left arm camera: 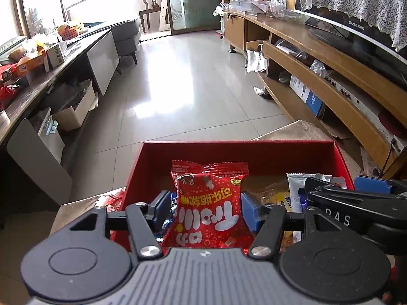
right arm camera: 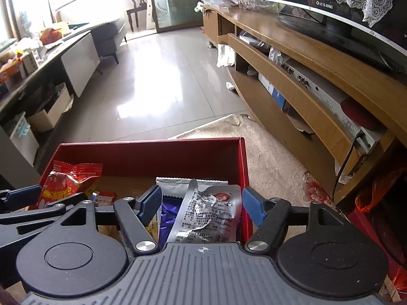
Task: Organize snacks
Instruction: 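Carry the Trolli bag into the red box with left tool while right carries foil packet, then open both tools to release the snacks into the red box and withdraw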
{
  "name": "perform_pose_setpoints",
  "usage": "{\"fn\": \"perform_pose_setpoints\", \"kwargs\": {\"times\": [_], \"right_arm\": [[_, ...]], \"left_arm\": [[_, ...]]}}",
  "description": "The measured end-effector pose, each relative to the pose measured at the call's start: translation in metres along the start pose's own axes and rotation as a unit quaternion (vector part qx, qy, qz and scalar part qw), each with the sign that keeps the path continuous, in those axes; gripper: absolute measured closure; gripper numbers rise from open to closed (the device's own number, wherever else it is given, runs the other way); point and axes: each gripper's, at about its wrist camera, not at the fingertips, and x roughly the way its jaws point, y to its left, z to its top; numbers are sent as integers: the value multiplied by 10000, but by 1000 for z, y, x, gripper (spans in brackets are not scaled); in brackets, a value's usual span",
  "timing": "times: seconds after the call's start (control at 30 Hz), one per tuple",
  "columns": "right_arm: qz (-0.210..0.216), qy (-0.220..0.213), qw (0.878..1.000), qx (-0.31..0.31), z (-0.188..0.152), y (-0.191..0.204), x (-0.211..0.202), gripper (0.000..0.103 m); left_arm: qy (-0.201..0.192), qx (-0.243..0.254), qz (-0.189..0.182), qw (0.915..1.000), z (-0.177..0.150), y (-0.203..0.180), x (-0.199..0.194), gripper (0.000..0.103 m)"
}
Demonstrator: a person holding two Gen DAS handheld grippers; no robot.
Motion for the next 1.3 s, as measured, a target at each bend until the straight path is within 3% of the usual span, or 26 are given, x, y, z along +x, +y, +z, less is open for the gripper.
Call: {"fn": "perform_pose_setpoints", "kwargs": {"times": [0.4, 0.7, 0.87, 1.3], "right_arm": [[274, -214, 9993, 157, 8, -3, -22, 21], [136, -318, 9994, -8, 7, 3, -39, 20], [93, -326, 9994, -39, 0, 3, -52, 20], [-90, -100, 9998, -155, -34, 2, -70, 19]], "left_arm": [[-104, -209, -63, 9997, -2, 15, -20, 40], [-146, -260, -140, 9995, -10, 17, -35, 38], [-152, -241, -132, 9995, -18, 20, -45, 34], [76, -209, -177, 9996, -49, 20, -56, 33]]}}
